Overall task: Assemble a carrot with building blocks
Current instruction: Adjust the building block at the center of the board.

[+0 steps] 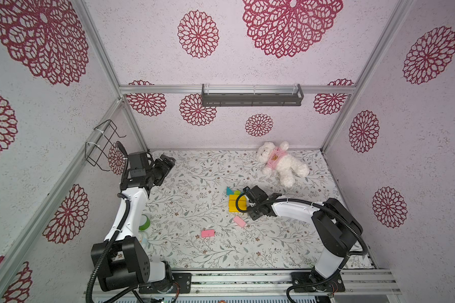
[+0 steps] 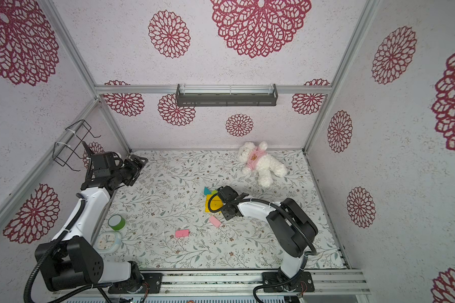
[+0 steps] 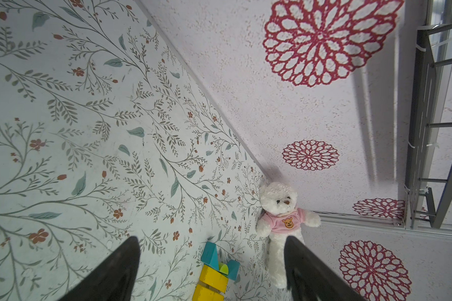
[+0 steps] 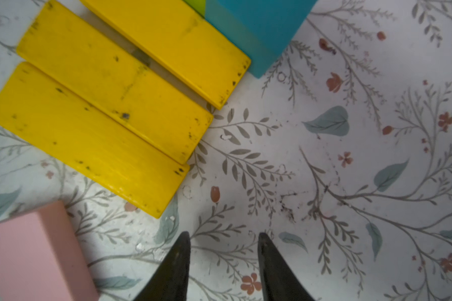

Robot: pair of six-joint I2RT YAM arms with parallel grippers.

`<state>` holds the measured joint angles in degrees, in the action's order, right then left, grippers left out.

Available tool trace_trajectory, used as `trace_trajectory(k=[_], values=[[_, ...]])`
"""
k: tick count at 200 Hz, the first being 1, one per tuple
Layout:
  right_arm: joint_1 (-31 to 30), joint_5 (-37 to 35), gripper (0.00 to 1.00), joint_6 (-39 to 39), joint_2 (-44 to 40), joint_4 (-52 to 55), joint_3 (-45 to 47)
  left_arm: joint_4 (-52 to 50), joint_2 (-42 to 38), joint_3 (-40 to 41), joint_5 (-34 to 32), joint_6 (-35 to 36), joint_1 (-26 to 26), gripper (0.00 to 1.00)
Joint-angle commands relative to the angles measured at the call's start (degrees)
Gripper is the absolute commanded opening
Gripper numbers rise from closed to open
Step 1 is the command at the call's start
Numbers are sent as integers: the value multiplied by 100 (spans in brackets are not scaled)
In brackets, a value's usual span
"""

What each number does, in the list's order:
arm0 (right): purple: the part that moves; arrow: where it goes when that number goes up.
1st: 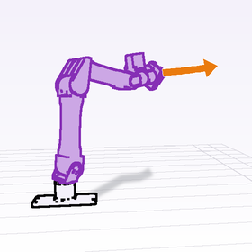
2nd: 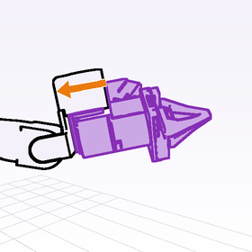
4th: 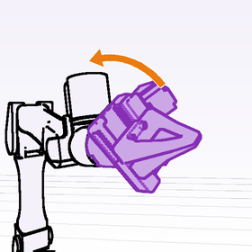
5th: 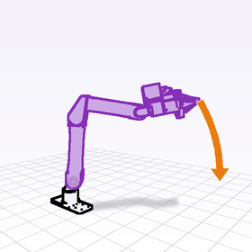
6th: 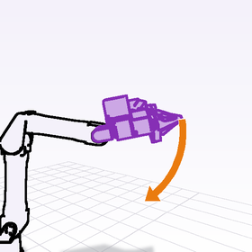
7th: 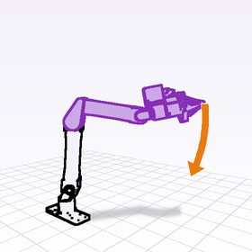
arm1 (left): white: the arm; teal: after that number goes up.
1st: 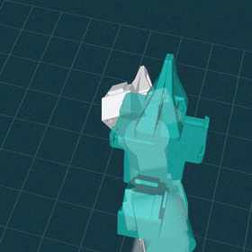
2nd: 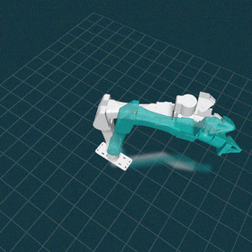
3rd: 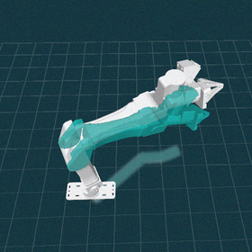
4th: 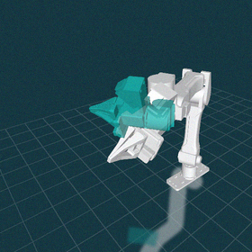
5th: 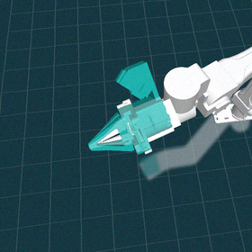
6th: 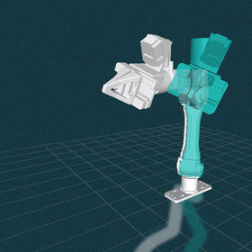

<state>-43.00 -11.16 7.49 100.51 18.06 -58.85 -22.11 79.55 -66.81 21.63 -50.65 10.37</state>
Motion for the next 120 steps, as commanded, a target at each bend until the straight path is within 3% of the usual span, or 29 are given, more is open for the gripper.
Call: trace_trajectory(k=[1, 120], values=[[80, 21, 44, -37, 23, -55, -157, 88, 43, 10, 37, -32, -37, 88], [113, 272, 44, -10, 368, -258, -342, 86, 45, 1, 30, -19, -46, 88]])
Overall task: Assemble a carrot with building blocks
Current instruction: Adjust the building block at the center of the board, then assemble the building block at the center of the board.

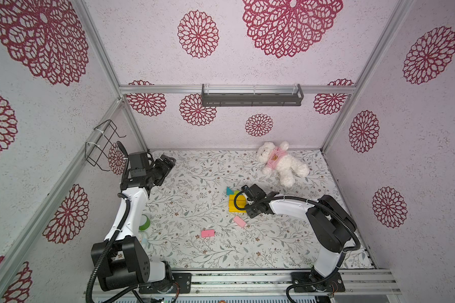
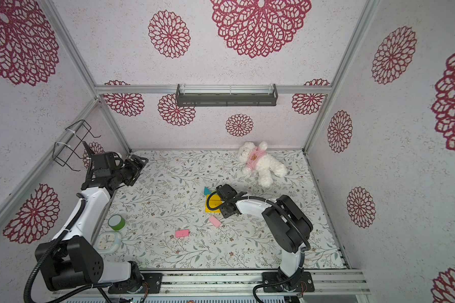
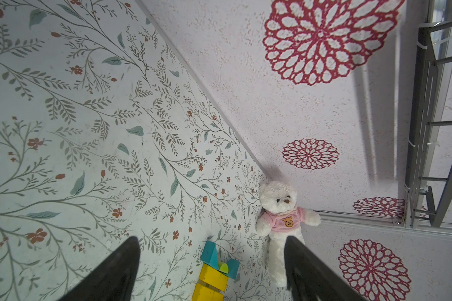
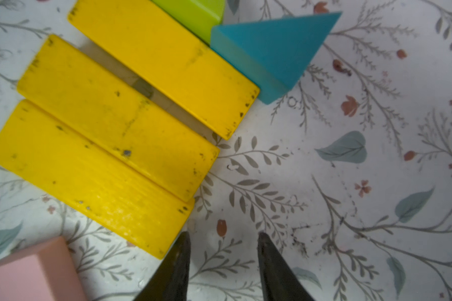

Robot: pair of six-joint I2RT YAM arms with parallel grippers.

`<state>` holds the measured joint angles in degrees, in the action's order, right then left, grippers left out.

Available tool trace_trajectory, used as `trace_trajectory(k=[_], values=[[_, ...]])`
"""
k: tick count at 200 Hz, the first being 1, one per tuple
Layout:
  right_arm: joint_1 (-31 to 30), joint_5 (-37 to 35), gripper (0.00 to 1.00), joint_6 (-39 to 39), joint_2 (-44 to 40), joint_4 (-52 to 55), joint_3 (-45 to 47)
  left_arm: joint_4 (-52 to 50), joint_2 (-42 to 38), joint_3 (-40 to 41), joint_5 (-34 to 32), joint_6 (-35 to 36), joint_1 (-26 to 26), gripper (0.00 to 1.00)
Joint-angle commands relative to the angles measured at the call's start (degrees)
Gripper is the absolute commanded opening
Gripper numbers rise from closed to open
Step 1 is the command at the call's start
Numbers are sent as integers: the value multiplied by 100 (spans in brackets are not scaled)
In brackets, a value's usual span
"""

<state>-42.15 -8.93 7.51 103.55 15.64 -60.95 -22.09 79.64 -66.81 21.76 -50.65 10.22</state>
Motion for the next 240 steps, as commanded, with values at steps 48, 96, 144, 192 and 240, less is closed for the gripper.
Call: trace_trajectory(k=[48, 96, 144, 192, 240], values=[[24, 75, 44, 6, 95, -40, -146, 81, 43, 6, 27, -18, -35, 88], [23, -26, 45, 60, -67, -10, -72, 81, 48, 1, 13, -15, -30, 88], [-170, 45, 49, 297, -1157, 302, 224, 78, 64, 1, 28, -19, -39, 88], [-950, 579, 34, 888, -1721, 265, 853, 82, 93, 10, -5, -15, -72, 88], [-1214, 997, 37, 1203, -1606, 27, 1162, 36, 114, -8, -49, 37, -154, 88]])
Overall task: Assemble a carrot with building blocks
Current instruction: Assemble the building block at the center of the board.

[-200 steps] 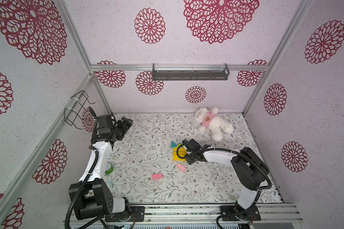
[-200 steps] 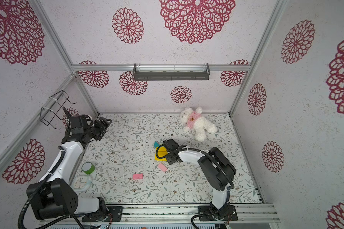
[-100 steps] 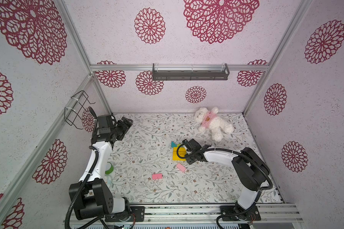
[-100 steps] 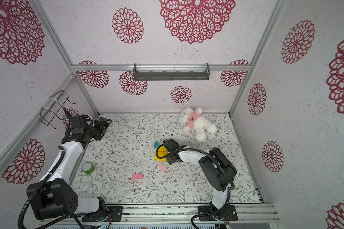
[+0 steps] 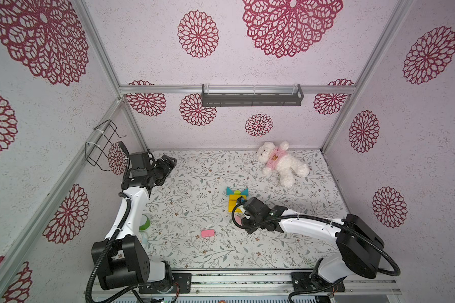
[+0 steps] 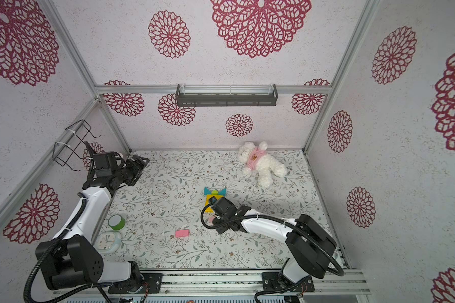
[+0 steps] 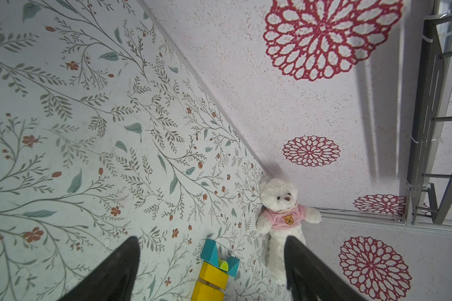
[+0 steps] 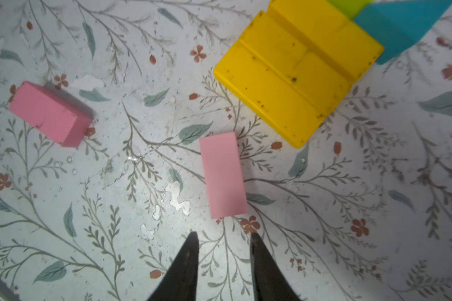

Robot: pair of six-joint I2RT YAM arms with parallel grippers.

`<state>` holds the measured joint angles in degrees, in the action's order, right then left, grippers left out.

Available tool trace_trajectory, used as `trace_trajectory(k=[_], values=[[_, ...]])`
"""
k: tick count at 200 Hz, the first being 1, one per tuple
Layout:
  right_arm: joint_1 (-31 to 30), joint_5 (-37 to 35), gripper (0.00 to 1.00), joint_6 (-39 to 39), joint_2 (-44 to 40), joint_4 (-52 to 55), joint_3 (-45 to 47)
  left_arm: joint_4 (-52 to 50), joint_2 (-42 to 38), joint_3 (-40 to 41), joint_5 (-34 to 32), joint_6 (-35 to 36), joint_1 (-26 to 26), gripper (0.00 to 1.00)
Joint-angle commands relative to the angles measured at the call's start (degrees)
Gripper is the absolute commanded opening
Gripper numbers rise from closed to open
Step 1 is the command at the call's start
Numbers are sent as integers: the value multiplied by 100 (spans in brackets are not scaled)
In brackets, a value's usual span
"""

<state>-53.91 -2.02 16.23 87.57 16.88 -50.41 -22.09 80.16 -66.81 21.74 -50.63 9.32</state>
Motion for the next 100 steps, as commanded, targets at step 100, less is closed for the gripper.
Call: trace_trajectory(k=[100], values=[[-82, -181, 35, 339, 729, -257, 91, 18, 30, -24, -55, 50, -62, 88]])
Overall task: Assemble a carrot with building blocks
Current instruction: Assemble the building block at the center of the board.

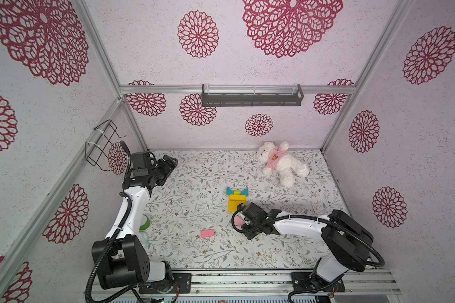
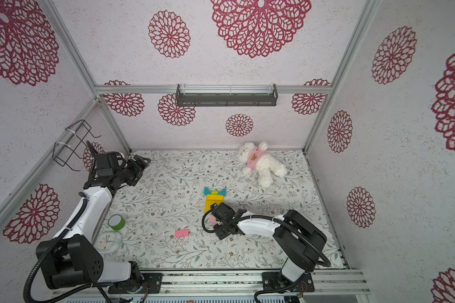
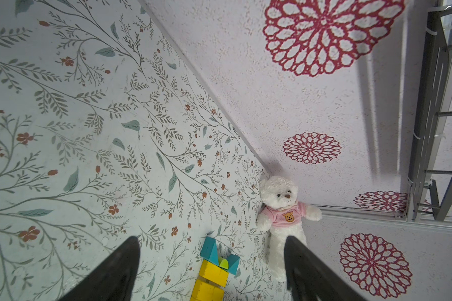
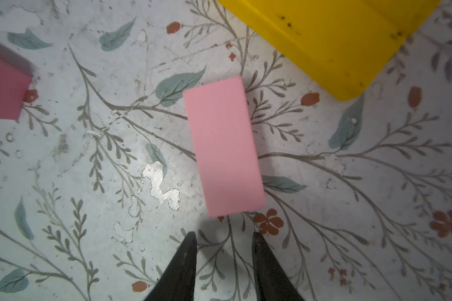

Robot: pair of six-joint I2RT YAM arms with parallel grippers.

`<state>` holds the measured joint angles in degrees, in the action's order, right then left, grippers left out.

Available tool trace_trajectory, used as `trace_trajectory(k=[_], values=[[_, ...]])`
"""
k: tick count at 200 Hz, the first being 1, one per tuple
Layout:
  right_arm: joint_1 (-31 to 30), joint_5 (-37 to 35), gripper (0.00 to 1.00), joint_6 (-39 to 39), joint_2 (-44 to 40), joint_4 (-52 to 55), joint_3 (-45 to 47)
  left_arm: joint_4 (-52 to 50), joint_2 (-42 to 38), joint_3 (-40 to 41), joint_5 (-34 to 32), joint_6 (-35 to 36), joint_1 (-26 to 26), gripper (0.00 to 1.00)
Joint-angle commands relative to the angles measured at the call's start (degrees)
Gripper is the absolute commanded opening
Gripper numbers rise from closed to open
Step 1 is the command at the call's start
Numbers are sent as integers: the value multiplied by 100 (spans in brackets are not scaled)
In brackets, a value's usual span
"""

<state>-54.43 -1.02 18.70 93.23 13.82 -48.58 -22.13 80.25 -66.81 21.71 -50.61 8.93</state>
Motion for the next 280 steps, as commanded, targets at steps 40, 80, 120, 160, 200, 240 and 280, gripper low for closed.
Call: trace_trajectory(k=[40, 80, 120, 160, 200, 240, 280], values=[[55, -506, 33, 84, 247, 86, -193, 15, 29, -34, -55, 53, -24, 88], [165, -590, 32, -35, 290, 210, -345, 9, 6, -42, -53, 62, -24, 88], [217, -634, 32, -135, 222, 313, -381, 6, 10, -43, -53, 51, -27, 88], [283, -689, 32, -221, 221, 344, -419, 7, -1, -42, -42, 51, -23, 88], [291, -585, 37, -268, 427, 288, -630, 6, -2, -39, -47, 51, -23, 88], [273, -675, 51, -288, 453, 331, -741, 7, -9, -43, -50, 51, -24, 88], [262, -912, 56, -239, 503, 375, -783, 11, 0, -38, -31, 49, -23, 88]])
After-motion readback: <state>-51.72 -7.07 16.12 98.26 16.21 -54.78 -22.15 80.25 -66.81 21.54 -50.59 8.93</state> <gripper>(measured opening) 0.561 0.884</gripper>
